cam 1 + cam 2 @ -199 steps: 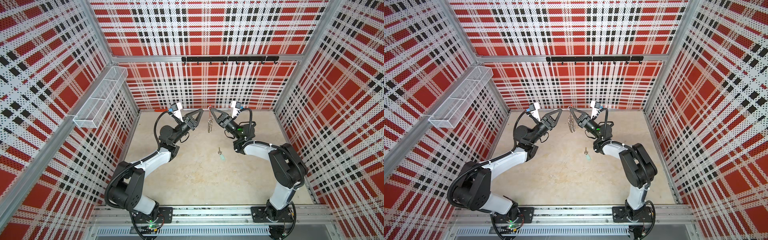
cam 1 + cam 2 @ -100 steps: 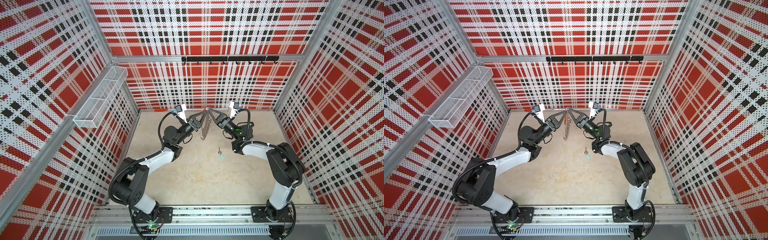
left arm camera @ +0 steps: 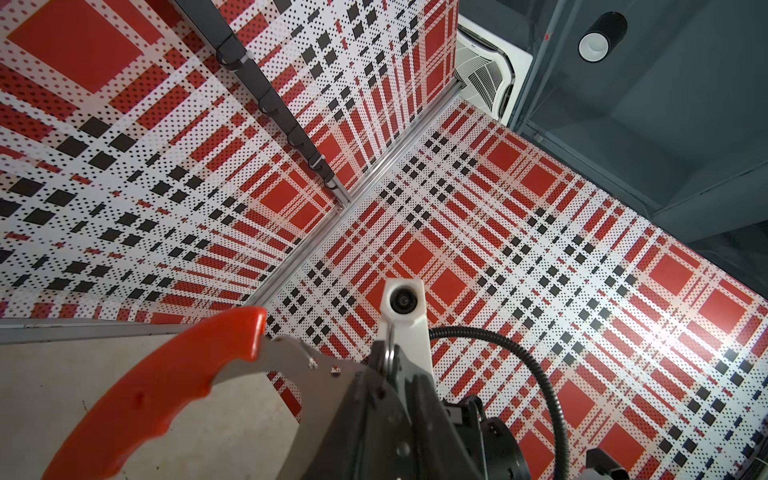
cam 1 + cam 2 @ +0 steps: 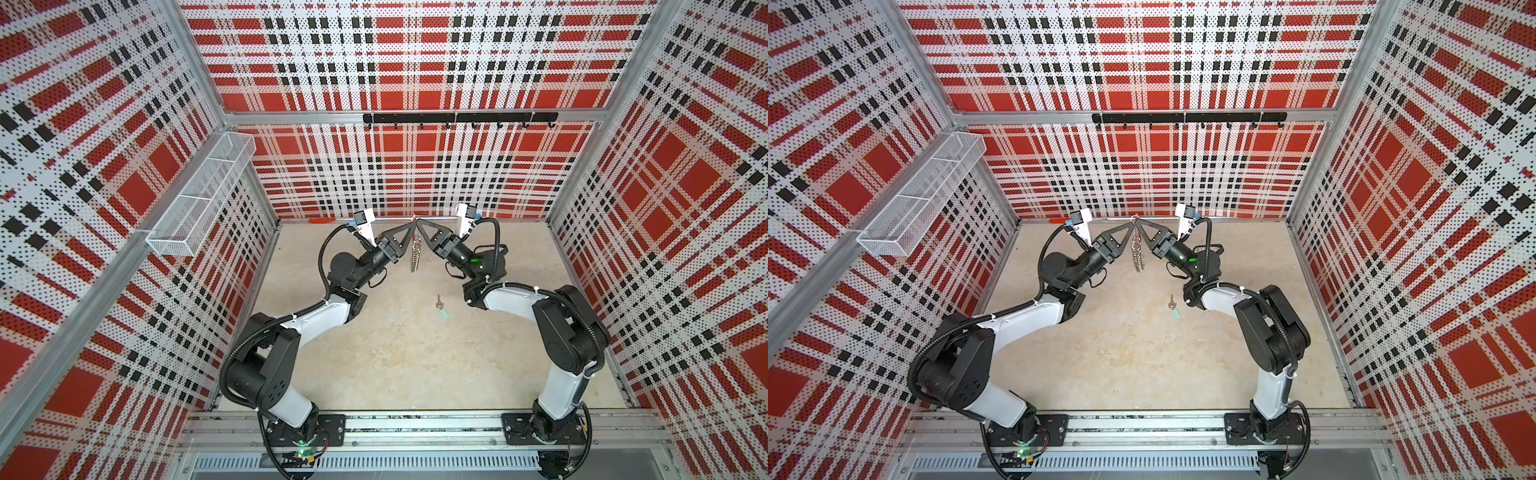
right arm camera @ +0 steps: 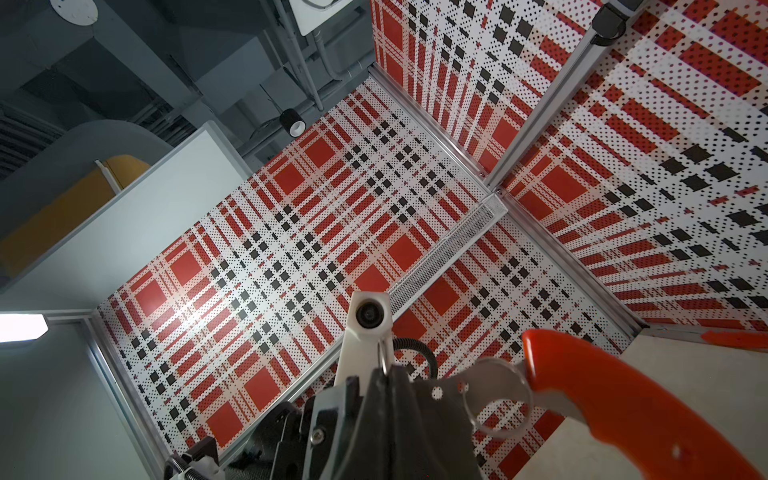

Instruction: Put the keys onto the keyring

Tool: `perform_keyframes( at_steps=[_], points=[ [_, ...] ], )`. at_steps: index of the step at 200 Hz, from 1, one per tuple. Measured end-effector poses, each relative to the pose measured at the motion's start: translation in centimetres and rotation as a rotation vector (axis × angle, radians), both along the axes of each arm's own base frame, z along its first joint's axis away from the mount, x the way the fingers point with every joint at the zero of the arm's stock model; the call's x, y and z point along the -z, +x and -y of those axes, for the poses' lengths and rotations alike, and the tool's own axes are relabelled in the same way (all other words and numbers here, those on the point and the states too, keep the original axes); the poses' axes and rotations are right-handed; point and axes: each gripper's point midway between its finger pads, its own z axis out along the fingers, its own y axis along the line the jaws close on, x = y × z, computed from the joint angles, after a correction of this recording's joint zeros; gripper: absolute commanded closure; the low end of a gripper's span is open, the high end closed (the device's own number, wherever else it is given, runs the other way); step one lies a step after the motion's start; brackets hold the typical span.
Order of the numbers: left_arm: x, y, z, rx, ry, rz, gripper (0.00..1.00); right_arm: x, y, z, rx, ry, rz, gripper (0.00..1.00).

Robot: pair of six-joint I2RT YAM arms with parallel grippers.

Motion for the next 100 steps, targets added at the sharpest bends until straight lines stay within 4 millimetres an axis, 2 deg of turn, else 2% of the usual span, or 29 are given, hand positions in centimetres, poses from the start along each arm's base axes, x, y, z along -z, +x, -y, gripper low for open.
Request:
perform_keyframes(
  at_steps=[48, 100],
  points=[
    [-0.61, -0.01, -0.53, -0.011, -0.014, 0.016, 0.75, 0.10, -0.61, -0.65, -0.013, -0.017, 0.021, 1.00],
    [-0.91, -0.17, -0.61, -0.008, -0.024, 0.024, 0.90, 0.10, -0.88, -0.90, -0.020, -0.024, 0.032, 1.00]
  ],
)
